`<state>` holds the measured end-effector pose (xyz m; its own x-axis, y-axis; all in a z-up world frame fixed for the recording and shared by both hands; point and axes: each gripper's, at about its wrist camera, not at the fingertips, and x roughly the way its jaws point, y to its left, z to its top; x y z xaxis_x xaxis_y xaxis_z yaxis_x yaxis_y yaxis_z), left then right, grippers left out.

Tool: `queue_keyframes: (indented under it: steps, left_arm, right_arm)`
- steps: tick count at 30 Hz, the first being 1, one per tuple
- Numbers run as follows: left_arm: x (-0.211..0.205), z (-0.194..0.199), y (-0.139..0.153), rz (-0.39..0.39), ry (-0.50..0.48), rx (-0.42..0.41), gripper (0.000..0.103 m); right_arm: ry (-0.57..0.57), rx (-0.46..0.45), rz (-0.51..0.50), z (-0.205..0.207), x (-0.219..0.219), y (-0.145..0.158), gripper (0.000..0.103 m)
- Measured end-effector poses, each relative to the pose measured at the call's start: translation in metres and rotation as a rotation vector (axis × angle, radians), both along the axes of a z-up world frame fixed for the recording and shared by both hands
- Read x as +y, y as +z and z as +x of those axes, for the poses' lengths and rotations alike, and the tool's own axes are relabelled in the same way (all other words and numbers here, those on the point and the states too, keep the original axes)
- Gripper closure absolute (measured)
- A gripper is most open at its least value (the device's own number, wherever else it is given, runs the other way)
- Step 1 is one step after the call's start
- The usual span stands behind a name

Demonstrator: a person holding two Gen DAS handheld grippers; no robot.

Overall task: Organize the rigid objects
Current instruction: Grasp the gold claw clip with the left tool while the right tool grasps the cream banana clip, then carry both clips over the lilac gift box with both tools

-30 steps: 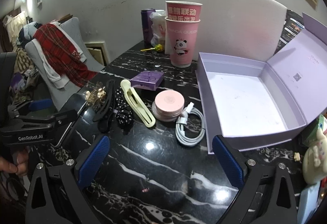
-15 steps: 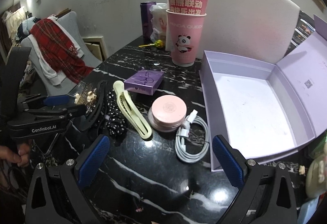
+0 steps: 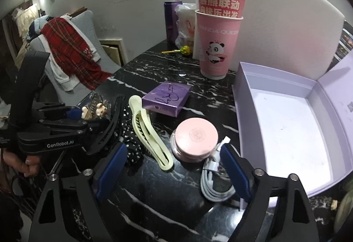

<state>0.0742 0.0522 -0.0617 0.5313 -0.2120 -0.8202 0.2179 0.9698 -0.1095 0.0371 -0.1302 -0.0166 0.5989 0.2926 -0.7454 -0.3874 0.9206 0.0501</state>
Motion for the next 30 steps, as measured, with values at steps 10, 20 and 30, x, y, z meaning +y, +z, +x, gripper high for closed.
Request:
queue_keyframes:
  steps: [10, 20, 30]
  left_arm:
    - [0.005, -0.005, 0.007, -0.017, 0.013, -0.012, 0.071]
    - [0.010, -0.009, 0.010, -0.007, 0.031, -0.014, 0.071]
    - [0.011, -0.012, 0.011, -0.019, 0.044, -0.012, 0.071]
  right_arm:
    - [0.106, 0.006, -0.023, 0.016, 0.019, -0.005, 0.046]
    - [0.238, 0.044, -0.032, 0.029, 0.040, -0.016, 0.067]
    - [0.248, 0.067, -0.008, 0.035, 0.041, -0.019, 0.080]
